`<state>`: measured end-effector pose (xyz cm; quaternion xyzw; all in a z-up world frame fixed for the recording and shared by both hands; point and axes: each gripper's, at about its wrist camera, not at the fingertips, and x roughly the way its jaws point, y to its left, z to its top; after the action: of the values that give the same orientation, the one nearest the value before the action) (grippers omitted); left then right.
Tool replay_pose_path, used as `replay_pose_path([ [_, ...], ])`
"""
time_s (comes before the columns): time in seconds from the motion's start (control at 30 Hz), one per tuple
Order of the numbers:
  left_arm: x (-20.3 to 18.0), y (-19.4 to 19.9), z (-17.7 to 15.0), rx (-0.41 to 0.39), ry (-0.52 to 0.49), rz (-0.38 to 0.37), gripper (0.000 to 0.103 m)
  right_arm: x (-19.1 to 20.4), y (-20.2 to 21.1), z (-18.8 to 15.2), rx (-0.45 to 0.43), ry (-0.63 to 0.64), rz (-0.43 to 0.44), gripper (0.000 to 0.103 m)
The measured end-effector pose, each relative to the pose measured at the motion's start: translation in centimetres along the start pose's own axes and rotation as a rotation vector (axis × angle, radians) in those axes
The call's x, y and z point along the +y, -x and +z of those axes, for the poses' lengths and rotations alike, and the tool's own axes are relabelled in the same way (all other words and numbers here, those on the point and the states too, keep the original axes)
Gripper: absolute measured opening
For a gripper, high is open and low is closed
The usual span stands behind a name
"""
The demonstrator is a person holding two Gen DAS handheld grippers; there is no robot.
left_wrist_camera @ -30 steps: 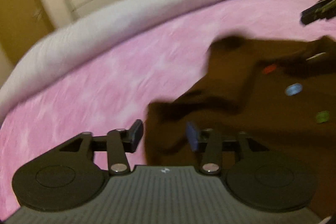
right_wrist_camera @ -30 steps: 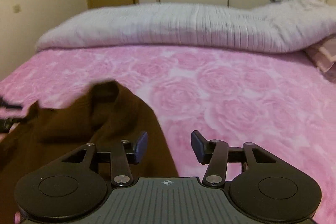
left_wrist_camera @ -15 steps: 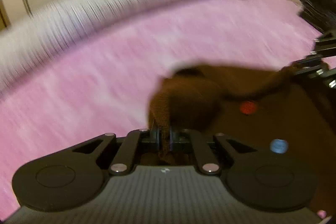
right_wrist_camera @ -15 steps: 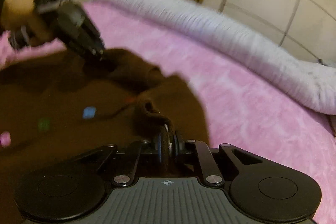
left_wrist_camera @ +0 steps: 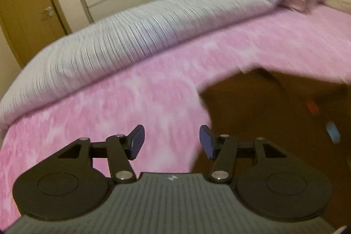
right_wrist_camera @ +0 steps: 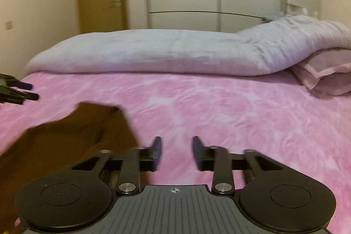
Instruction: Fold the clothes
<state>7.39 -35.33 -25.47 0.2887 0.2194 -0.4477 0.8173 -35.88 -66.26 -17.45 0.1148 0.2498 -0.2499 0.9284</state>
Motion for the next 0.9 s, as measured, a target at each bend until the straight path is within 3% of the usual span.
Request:
replay_pose_path([
  [0.13, -1.6, 7.5, -6.3, 0.003, -0.135, -0.062, 0.052, 3.5, 5.9, -4.2, 0.039, 0.008, 0.074, 0.055],
  [0.33, -7.1, 16.0, -14.9, -0.038, -0.511, -0.155, 0.055, 11.6, 13.0, -11.3, 0.120, 0.249, 0.190, 0.055],
  [0.5, -11.1, 16.6, -18.4, -0.033, -0.706, -0.154, 0.055, 17.2, 14.7, -15.5, 0.169, 0.418, 0.216, 0.055],
  [0.6, -12.8, 15.6, -19.5, -0.052, -0.775, -0.116, 0.054, 19.5, 13.4, -17.6, 0.198, 0.526, 0.175, 0.055],
  [0.7, -14.3, 14.4, -19.8, -0.094, -0.853, -0.030, 0.053, 21.7, 11.8, -19.7, 0.231, 0.628, 0.103, 0.056],
  [0.8, -14.9, 12.8, -19.5, -0.069, -0.905, 0.044, 0.008, 22.9, 10.5, -21.0, 0.203, 0.746, 0.061, 0.056],
  [0.87, -14.4, 12.4, -19.0, -0.061, -0.905, 0.069, 0.006, 23.6, 10.3, -21.7, 0.178, 0.861, 0.034, 0.054],
  [0.9, -14.0, 12.8, -18.5, -0.069, -0.883, 0.080, 0.006, 23.8, 10.4, -21.8, 0.176, 0.904, 0.012, 0.031],
])
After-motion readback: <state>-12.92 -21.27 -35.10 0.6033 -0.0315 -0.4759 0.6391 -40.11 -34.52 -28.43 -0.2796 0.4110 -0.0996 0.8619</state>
